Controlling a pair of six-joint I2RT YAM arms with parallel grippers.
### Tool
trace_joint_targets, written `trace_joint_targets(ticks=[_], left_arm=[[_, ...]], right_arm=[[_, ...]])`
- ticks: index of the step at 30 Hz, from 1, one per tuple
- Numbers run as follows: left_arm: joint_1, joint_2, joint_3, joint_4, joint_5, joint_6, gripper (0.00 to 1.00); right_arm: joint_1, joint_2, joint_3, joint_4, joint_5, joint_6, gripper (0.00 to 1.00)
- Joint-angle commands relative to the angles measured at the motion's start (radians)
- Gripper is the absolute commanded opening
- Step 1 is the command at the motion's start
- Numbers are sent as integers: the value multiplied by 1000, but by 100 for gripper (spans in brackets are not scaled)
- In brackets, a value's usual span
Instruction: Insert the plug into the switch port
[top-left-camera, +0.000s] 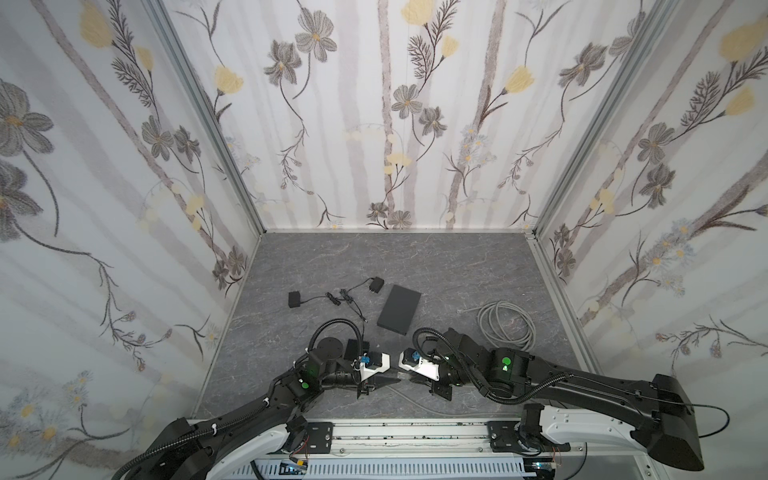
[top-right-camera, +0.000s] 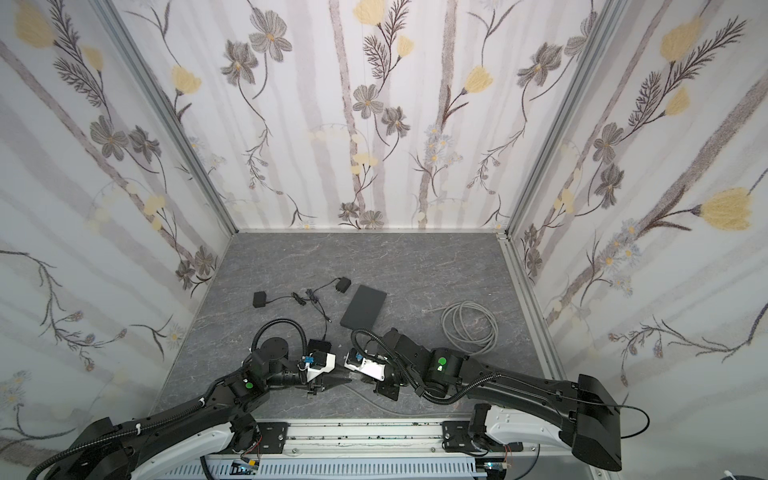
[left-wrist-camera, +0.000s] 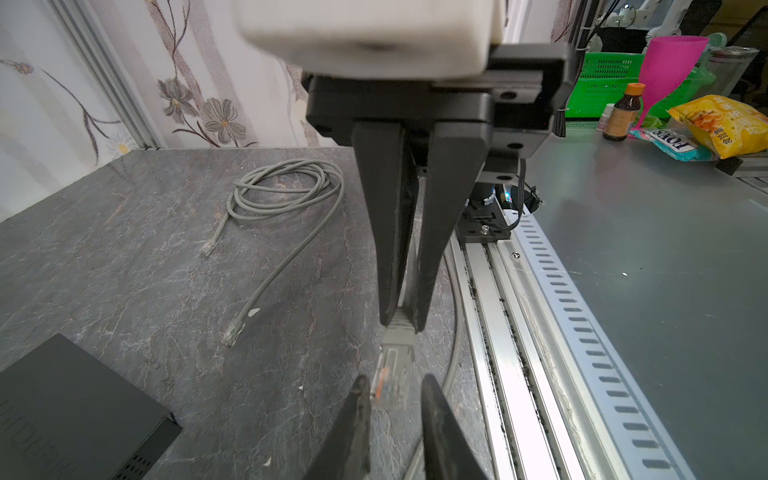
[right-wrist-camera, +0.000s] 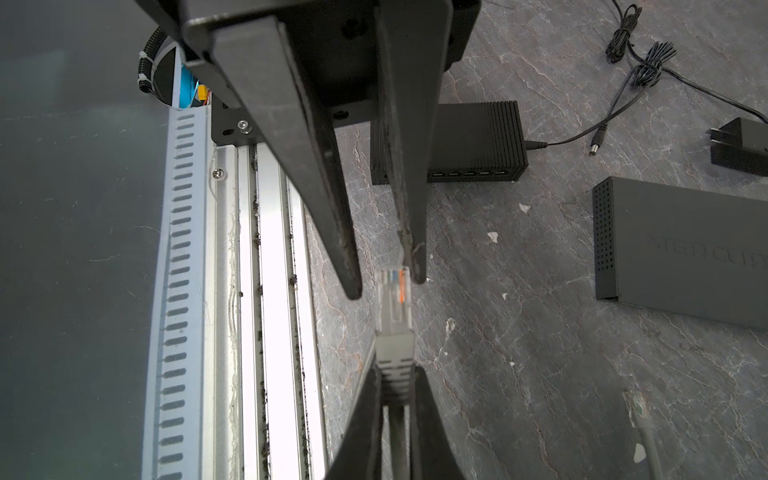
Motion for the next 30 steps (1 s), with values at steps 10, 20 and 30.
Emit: trace_joint_targets(ticks=[10,20,30], left_arm=[[0,-7,17,-26,-7,24,1],[0,-38,13,-43,-23,24,0],[0,-46,14,-47,-19,24,0]], right_arm=[[1,0,8,65,-25,-5,1],[-24,-104,-51,131,-9,20,43],[-6,-44,-51,120,-20,37,38]])
